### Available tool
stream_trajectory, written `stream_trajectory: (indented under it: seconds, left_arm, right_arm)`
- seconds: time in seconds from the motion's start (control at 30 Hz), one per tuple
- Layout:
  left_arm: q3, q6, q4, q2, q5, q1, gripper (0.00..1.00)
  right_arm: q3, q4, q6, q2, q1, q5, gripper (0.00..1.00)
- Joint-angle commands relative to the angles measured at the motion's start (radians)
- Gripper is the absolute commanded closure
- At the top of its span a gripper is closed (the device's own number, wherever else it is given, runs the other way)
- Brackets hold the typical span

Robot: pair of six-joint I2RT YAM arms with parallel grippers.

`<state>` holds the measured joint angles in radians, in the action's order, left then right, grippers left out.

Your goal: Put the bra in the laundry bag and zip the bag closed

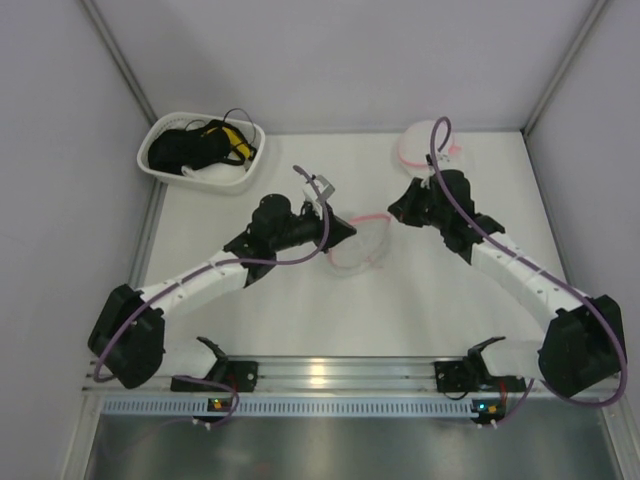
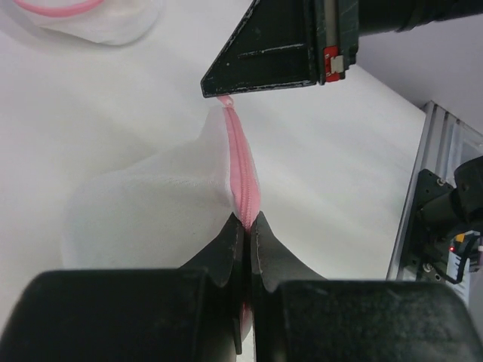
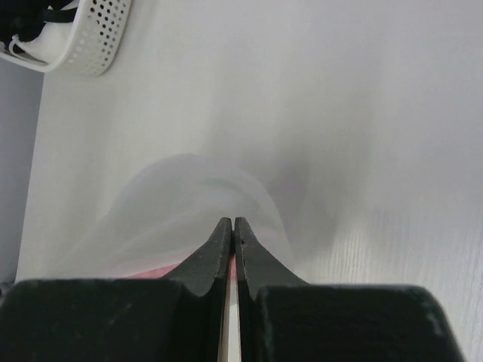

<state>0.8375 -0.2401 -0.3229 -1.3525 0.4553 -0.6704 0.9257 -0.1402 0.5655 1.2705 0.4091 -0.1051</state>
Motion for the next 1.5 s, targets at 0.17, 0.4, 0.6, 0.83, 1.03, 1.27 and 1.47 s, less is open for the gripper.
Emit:
stream_trajectory:
  seconds: [0.17,0.4,0.6,0.83,1.03,1.27,1.47]
  left_arm:
    - [-0.095,-0.077,-0.12,0.151,-0.041,-0.005,1.0]
    - [-0.063,-0.088,0.013,0.136,-0.053,-0.012,0.32]
    - [0.06,0.012,0.208,0.13,-0.15,-0.011,0.02]
    - [0.25,0.126,0.212,-0.127,0.057,-0.014,0.02]
    - [0.376,0.197,0.234,-0.308,0.193,-0.015,0.03]
    - [0.434,0.121,0.223,-0.382,0.143,-0.083,0.05]
    - [0.417,0.039,0.217,-0.361,0.019,-0.089,0.05]
  right_arm:
    - [-0.065,-0.005,0.008,-0.085,-0.046,0.133,1.0]
    - [-0.01,0.001,-0.071,-0.086,-0.047,0.041,1.0]
    - [-0.013,0.024,-0.108,-0.097,-0.044,-0.051,1.0]
    - [-0.047,0.062,-0.131,-0.138,-0.035,-0.094,1.0]
    - [-0.021,0.024,-0.157,-0.149,-0.035,-0.085,1.0]
    - [-0.013,-0.004,-0.113,-0.138,-0.035,-0.005,1.0]
    - [-0.008,-0.032,-0.095,-0.126,-0.03,0.073,1.0]
